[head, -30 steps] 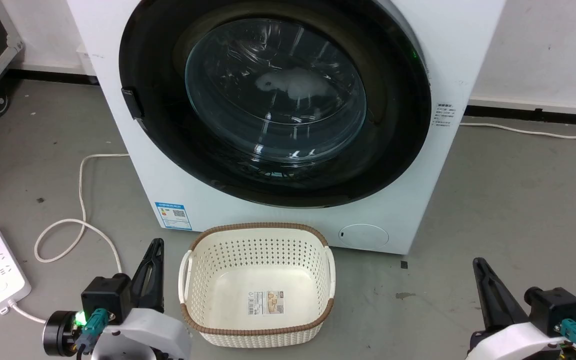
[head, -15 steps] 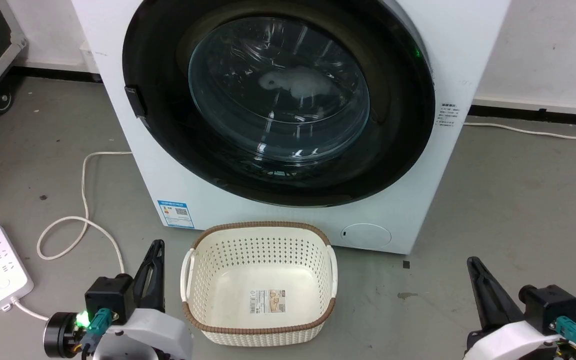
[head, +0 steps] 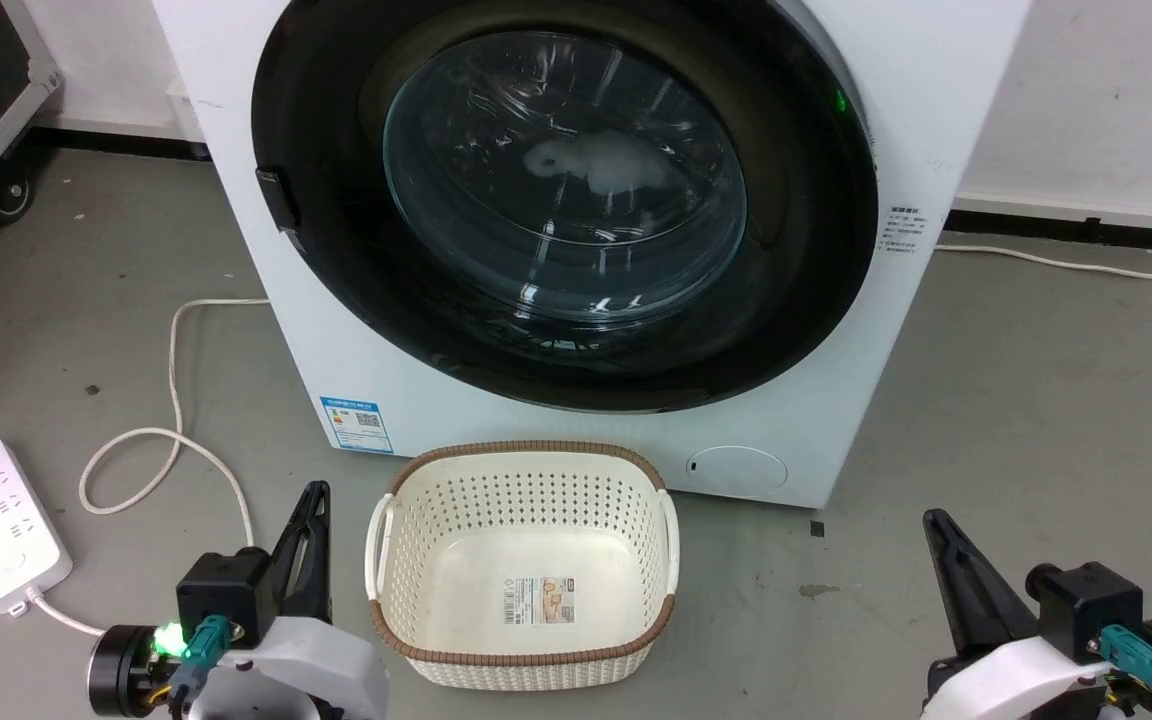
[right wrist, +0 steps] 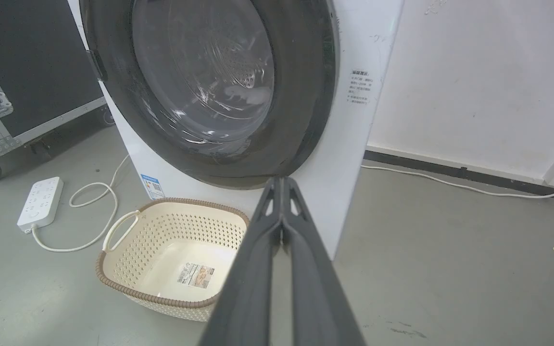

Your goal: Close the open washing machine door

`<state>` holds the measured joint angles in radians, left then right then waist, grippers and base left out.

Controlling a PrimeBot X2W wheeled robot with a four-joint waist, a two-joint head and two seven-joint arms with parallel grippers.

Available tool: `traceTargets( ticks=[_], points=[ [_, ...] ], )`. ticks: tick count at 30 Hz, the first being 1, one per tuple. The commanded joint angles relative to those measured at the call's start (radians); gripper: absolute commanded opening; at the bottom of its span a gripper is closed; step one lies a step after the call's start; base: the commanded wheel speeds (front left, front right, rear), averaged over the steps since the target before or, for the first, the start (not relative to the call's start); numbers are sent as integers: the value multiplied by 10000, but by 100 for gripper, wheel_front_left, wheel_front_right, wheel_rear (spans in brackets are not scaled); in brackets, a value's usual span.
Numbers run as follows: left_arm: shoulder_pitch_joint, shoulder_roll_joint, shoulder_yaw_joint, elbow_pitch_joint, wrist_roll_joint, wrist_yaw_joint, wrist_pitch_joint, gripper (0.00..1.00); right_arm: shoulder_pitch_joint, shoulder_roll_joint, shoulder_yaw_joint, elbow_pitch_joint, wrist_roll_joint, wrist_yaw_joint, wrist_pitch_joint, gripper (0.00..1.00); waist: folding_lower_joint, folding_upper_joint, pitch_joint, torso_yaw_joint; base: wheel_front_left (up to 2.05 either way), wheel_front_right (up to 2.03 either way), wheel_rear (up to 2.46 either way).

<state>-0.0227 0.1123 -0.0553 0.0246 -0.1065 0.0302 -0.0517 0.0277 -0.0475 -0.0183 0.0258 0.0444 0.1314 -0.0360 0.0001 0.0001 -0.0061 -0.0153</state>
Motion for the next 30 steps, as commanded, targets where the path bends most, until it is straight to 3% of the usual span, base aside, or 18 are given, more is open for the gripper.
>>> traceTargets(
  ticks=[1, 30],
  points=[
    [129, -65, 66, -53, 144, -78, 74, 0, -159, -21, 34, -80, -79, -6, 48, 0, -1, -1, 4, 9, 0, 0, 0],
    [227, -620, 553, -246, 1065, -302, 517, 0, -277, -27, 183, -258, -444, -7, 360, 0, -1, -1, 61, 153, 0, 0, 0]
  ],
)
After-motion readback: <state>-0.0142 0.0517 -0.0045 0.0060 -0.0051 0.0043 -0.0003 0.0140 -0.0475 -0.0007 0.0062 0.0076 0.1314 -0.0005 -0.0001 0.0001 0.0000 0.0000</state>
